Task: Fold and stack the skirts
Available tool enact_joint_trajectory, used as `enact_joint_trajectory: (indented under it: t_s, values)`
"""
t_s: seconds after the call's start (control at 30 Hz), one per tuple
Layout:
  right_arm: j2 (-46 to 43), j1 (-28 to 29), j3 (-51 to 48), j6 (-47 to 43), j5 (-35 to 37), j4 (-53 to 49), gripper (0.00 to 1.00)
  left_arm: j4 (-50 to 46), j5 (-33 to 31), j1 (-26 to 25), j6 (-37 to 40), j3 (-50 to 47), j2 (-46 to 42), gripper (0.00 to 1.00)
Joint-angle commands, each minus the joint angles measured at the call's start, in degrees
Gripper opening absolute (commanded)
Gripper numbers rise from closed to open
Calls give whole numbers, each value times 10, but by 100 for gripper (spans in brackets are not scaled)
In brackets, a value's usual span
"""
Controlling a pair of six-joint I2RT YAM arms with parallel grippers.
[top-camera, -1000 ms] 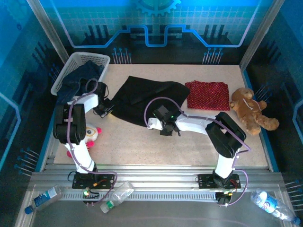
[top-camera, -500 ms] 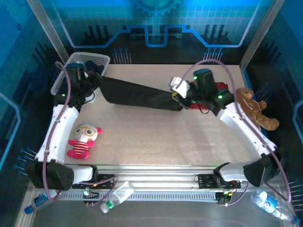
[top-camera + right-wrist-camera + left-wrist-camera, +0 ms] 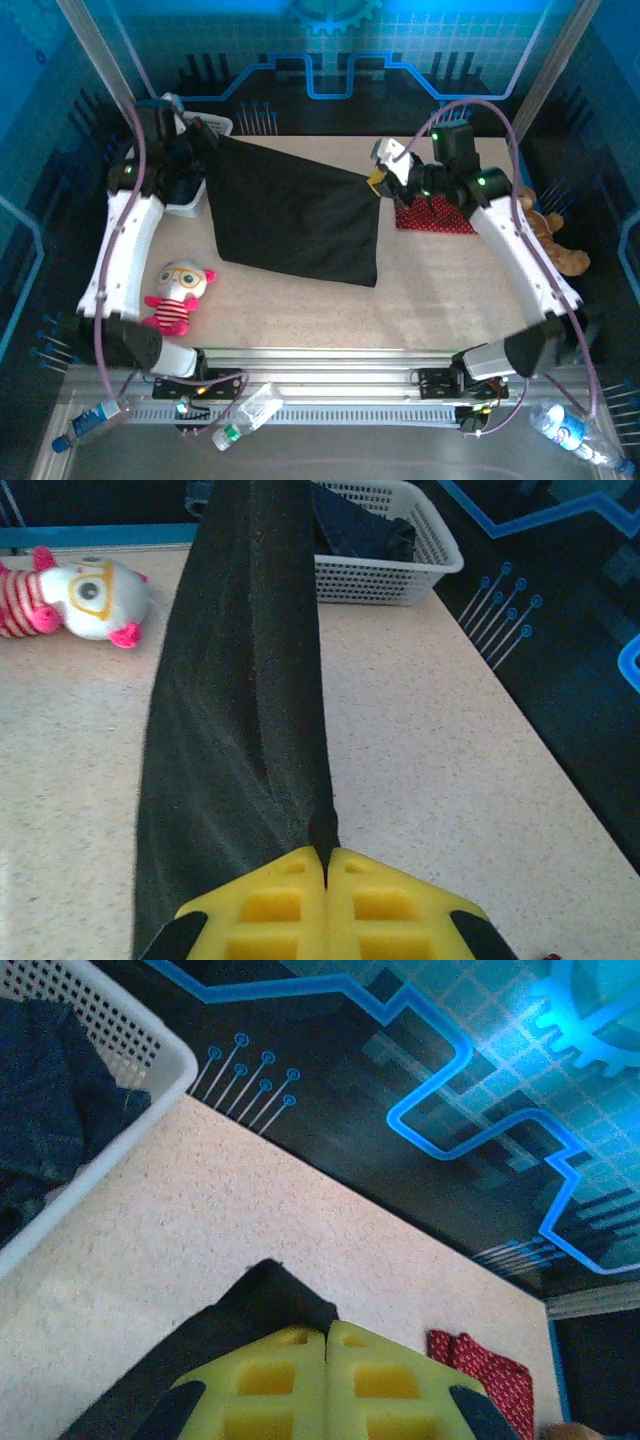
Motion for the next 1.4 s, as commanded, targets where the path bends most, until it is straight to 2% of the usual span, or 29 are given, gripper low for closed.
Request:
enact_joint_trajectory:
  t_s: [0.0, 0.17, 0.27, 0.33, 0.43, 0.5, 0.6, 0.63, 0.67, 0.7, 0.73, 0.77, 0.8, 0.83, 0.87, 0.9, 1.0, 1.1, 1.17, 1.23, 1.37]
  values:
    - [66, -25, 112, -40, -15, 7, 0, 39, -19, 6, 48, 124, 89, 0]
    - [181, -30, 334, -84, -10, -80, 0, -17, -12, 10, 67, 363, 207, 0]
    - [203, -30, 381, -113, -12, -101, 0, -26, -8, 10, 72, 368, 196, 0]
    - [206, -24, 375, -142, 10, -114, 0, -17, -6, 10, 70, 304, 161, 0]
    - [198, 6, 317, -190, 80, -134, 0, 4, 10, 10, 46, 142, 88, 0]
    - [176, 33, 221, -220, 130, -116, 0, 13, 19, 7, 26, 22, 42, 0]
    - [134, 85, 34, -261, 194, -62, 0, 38, -3, 4, -34, -193, -30, 0]
    - [126, 101, -11, -254, 201, -65, 4, 53, -9, 3, -64, -273, -55, 6]
    - [121, 117, -47, -232, 201, -76, 12, 62, -10, 4, -94, -347, -77, 11]
    - [117, 131, -72, -212, 194, -88, 25, 66, -10, 4, -117, -401, -98, 15]
    - [108, 142, -96, -185, 175, -98, 46, 66, -9, 4, -137, -450, -121, 30]
    - [98, 147, -120, -159, 148, -102, 61, 61, -12, 4, -148, -483, -143, 57]
    - [86, 147, -136, -138, 126, -99, 83, 54, -17, 4, -151, -498, -157, 76]
    - [70, 145, -155, -113, 107, -83, 100, 44, -23, 4, -146, -504, -172, 89]
    - [55, 139, -173, -96, 93, -63, 100, 28, -33, 4, -136, -497, -177, 98]
    - [41, 134, -186, -81, 90, -40, 100, 17, -40, 4, -128, -484, -175, 99]
    - [9, 111, -229, 42, 129, 91, 100, 11, -37, 3, -106, -439, -143, 99]
    - [5, 79, -263, 221, 156, 229, 100, 37, -18, -9, -108, -403, -94, 99]
    - [13, 65, -285, 322, 142, 299, 100, 63, 2, -27, -112, -381, -56, 99]
    - [30, 65, -291, 395, 152, 342, 100, 86, 16, -45, -112, -357, -19, 99]
    - [71, 72, -291, 505, 232, 402, 99, 111, 34, -71, -112, -309, 66, 99]
